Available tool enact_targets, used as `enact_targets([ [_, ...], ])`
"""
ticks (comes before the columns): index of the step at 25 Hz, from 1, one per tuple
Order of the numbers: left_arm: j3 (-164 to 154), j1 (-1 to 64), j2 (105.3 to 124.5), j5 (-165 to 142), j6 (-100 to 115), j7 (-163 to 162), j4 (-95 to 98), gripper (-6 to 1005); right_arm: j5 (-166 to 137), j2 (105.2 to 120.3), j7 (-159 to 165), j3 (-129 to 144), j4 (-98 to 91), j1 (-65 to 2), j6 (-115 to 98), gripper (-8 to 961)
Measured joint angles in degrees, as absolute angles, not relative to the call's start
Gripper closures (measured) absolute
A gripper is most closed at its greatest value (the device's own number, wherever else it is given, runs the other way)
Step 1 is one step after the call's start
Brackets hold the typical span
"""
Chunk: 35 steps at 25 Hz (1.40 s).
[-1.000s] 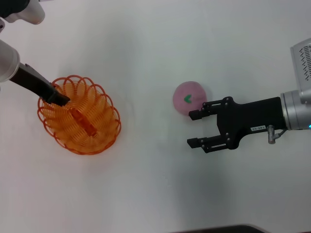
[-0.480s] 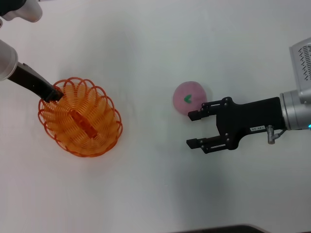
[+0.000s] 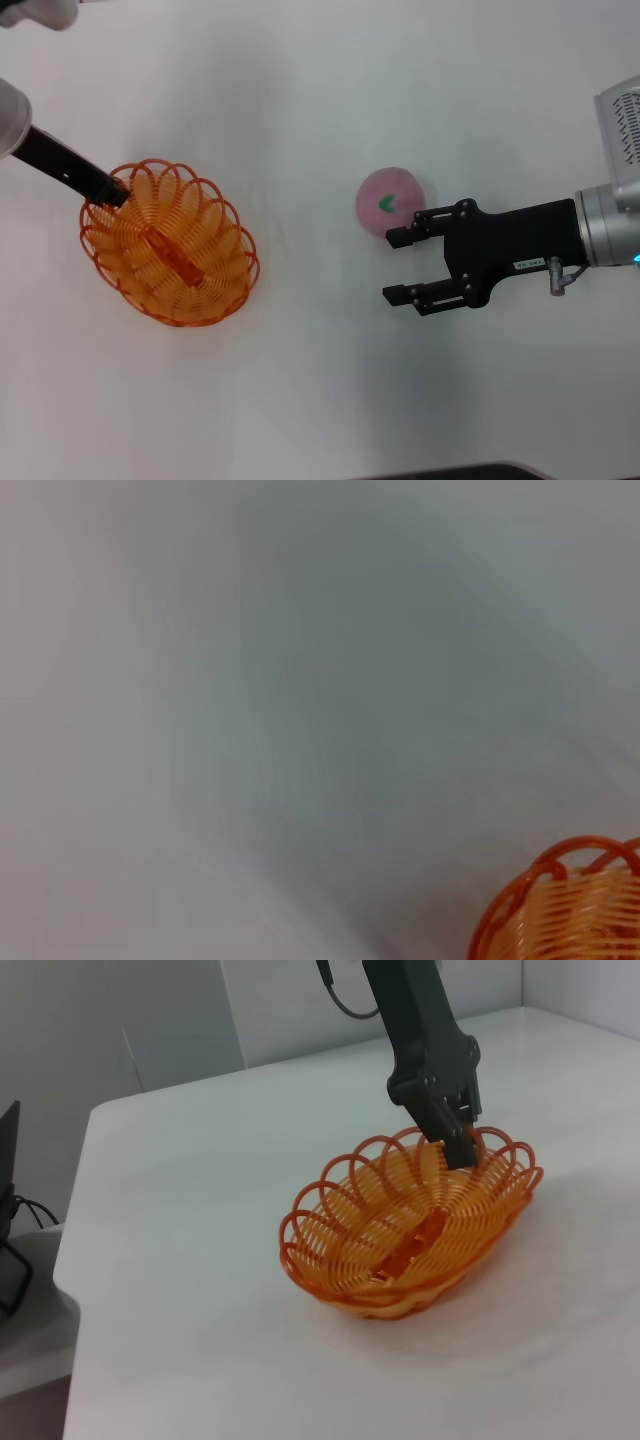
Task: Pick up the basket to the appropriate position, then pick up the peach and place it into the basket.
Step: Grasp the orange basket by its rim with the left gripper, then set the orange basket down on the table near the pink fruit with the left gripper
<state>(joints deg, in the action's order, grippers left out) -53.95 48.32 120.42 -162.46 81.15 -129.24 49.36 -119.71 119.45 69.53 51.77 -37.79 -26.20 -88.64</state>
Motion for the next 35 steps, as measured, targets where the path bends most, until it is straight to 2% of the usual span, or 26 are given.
enact_targets([
  [4, -52.3, 50.0, 118.93, -162.2, 85.2, -134.2, 47.9, 869, -119.7, 119.44, 69.8, 51.8, -37.8, -26.3, -88.7, 208],
  [10, -41.7, 53.7, 114.91, -162.1, 91.5, -138.2, 41.0, 923, -119.7, 119.44, 70.5, 51.9, -37.8, -26.3, -88.8, 209],
  [17, -34.7, 52.9, 114.11, -161.9, 93.8, -141.8, 40.3, 936, -119.7, 119.44, 70.6, 52.1, -37.8, -26.3, -88.8, 208],
  [21, -31.8, 50.5, 115.41, -160.8, 94.5, -143.3, 41.3, 936, -119.7, 119.44, 71.0, 52.1, -37.9, -26.3, -88.8, 207],
  [23, -31.4, 48.1, 116.68, -159.5, 94.4, -144.2, 43.1, 936, -119.7, 119.44, 71.1, 52.1, -37.9, -26.3, -88.8, 207],
  [31, -30.0, 37.2, 123.29, -150.3, 93.6, -146.5, 55.7, 937, -119.7, 119.44, 72.0, 52.1, -38.3, -26.3, -88.8, 208],
  [35, -30.1, 34.2, 124.32, -147.6, 91.4, -146.7, 56.2, 937, -119.7, 119.44, 72.1, 52.1, -38.4, -26.4, -88.8, 208],
])
